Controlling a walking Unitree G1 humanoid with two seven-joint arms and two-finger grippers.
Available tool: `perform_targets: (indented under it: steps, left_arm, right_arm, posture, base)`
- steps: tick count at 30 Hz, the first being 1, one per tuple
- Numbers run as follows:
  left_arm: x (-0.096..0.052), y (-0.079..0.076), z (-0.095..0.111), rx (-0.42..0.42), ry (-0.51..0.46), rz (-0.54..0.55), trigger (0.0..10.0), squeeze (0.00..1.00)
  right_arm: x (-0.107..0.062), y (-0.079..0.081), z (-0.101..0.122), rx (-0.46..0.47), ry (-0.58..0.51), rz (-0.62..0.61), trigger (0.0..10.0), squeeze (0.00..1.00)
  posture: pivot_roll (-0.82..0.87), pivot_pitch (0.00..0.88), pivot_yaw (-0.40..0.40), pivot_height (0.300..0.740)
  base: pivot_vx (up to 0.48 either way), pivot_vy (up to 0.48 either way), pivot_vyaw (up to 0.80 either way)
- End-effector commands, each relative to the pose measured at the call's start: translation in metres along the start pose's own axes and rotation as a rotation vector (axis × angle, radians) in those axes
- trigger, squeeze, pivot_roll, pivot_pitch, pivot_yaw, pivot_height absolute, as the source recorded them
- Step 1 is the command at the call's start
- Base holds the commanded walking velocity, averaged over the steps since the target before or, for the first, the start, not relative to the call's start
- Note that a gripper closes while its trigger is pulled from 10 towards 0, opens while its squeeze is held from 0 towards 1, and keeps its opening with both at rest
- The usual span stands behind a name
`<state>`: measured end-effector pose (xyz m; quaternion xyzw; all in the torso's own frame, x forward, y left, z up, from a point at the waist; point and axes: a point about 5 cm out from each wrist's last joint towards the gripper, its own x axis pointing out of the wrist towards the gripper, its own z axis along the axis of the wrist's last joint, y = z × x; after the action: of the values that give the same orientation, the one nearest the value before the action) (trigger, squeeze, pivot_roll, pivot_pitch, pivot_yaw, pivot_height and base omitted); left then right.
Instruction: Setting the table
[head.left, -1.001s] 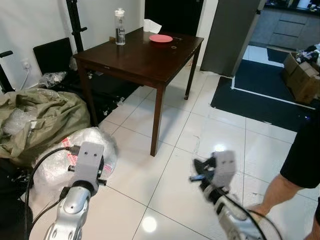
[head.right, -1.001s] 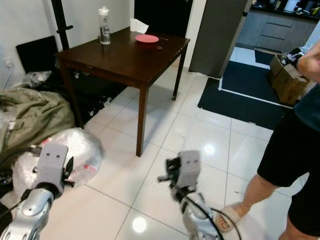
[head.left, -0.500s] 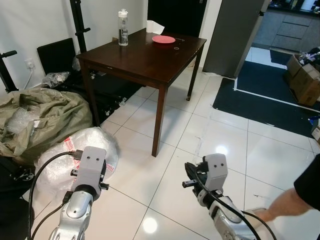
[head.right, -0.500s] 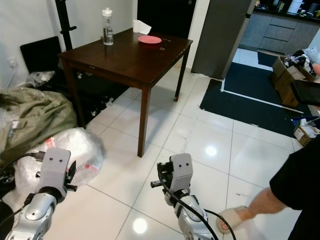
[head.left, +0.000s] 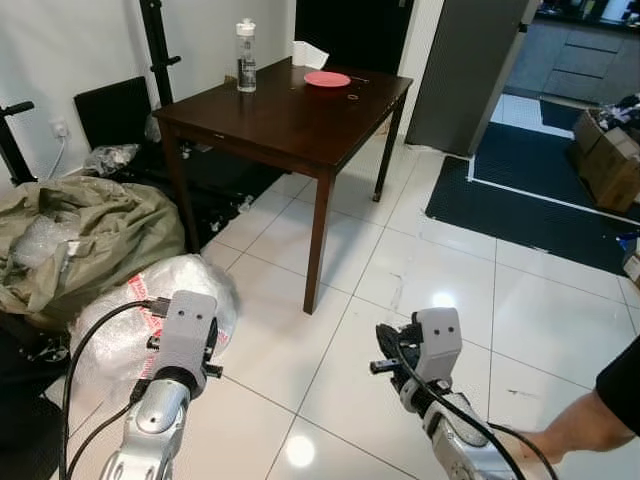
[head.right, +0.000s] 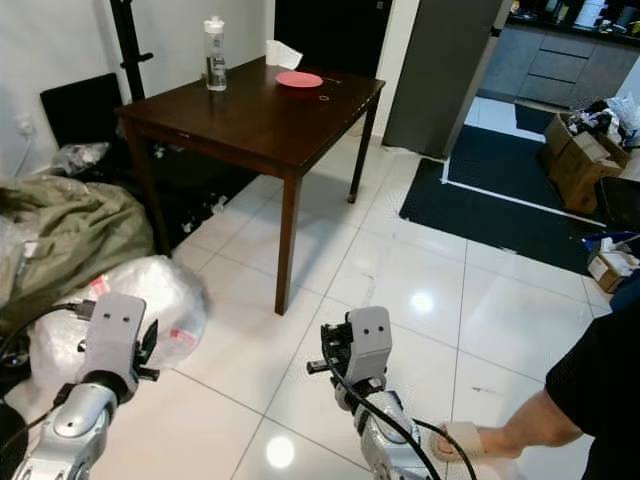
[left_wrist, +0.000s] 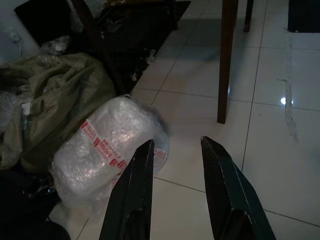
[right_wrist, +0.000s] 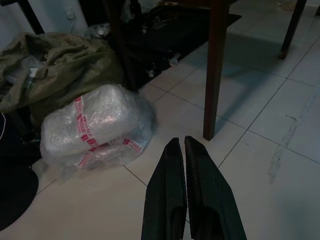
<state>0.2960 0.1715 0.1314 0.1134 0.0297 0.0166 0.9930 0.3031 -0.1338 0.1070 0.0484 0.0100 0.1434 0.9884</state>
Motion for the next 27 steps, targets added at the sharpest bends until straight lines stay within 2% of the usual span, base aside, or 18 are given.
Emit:
perform_targets:
  steps: [1, 21, 27]
  left_arm:
    - [0.0003, -0.0036, -0.0050, 0.004, 0.017, -0.018, 10.0, 0.00]
    - [0.0005, -0.0053, -0.0066, 0.004, 0.021, -0.026, 10.0, 0.00]
    - [0.0007, -0.0055, -0.0067, 0.004, 0.022, -0.028, 10.0, 0.00]
  right_arm:
    - [-0.0018, -0.0022, -0.0048, 0.005, 0.012, -0.016, 10.0, 0.00]
    - [-0.0022, -0.0048, -0.0045, 0.016, 0.012, -0.028, 10.0, 0.00]
    - [-0.0022, -0.0058, -0.0043, 0.004, 0.010, -0.035, 10.0, 0.00]
  posture:
    - [0.10, 0.037, 0.018, 0.740]
    - [0.10, 0.044, 0.015, 0.740]
    - [0.10, 0.044, 0.015, 0.740]
  base:
    - [0.000, 0.000, 0.00]
    - [0.000, 0.000, -0.76]
    - [0.000, 0.000, -0.27]
